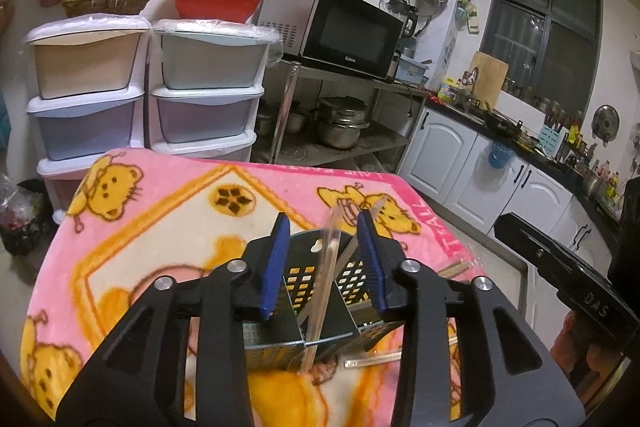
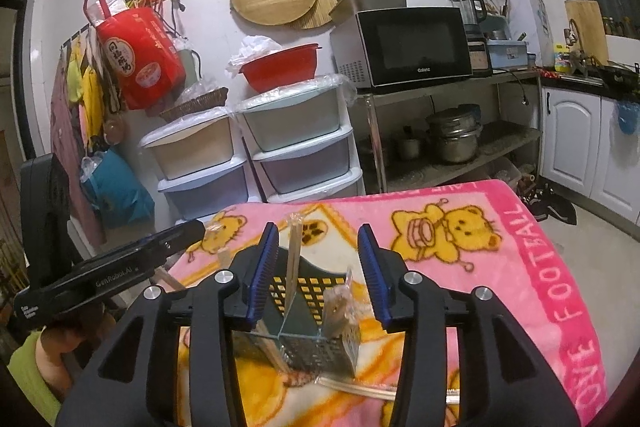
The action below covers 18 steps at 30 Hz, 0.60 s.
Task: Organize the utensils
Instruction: 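Open the left tool and withdraw it while the right tool opens and withdraws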
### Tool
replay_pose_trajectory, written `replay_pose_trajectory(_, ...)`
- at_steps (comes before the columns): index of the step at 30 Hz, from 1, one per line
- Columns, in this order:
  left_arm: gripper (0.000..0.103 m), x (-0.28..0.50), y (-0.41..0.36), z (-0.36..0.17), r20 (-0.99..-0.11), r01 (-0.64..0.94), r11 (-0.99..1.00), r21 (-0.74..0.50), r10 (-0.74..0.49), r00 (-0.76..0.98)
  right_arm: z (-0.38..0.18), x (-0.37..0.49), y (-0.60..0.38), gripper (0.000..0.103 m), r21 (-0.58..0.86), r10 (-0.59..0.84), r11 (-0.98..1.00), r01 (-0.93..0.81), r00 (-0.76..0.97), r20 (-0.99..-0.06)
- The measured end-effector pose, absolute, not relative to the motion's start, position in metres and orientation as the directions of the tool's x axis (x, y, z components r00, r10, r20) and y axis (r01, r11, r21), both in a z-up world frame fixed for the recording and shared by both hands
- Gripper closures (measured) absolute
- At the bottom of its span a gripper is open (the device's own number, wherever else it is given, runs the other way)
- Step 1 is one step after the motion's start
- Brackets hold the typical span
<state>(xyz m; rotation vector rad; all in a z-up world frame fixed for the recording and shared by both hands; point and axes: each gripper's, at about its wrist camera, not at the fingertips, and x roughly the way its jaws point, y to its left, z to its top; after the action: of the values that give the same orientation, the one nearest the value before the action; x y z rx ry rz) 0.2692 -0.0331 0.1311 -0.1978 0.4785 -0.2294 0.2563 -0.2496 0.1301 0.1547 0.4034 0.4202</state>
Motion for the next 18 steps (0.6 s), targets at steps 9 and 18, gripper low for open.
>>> replay_pose_trajectory(9,0.057,0.258,-0.027,0.129,-0.431,0.176,0.953,-0.248,-0.271,0.861,0.127,0.243,-0.260,0.059,0.230,0.422,0.904,-0.360,0.836,-0.350)
replay_pose_trajectory(18,0.037,0.237,-0.027,0.130,-0.427,0.188,0.950,-0.249,-0.282,0.859,0.122,0.228,-0.269,0.058,0.229,0.414,0.908,-0.350,0.831,-0.372)
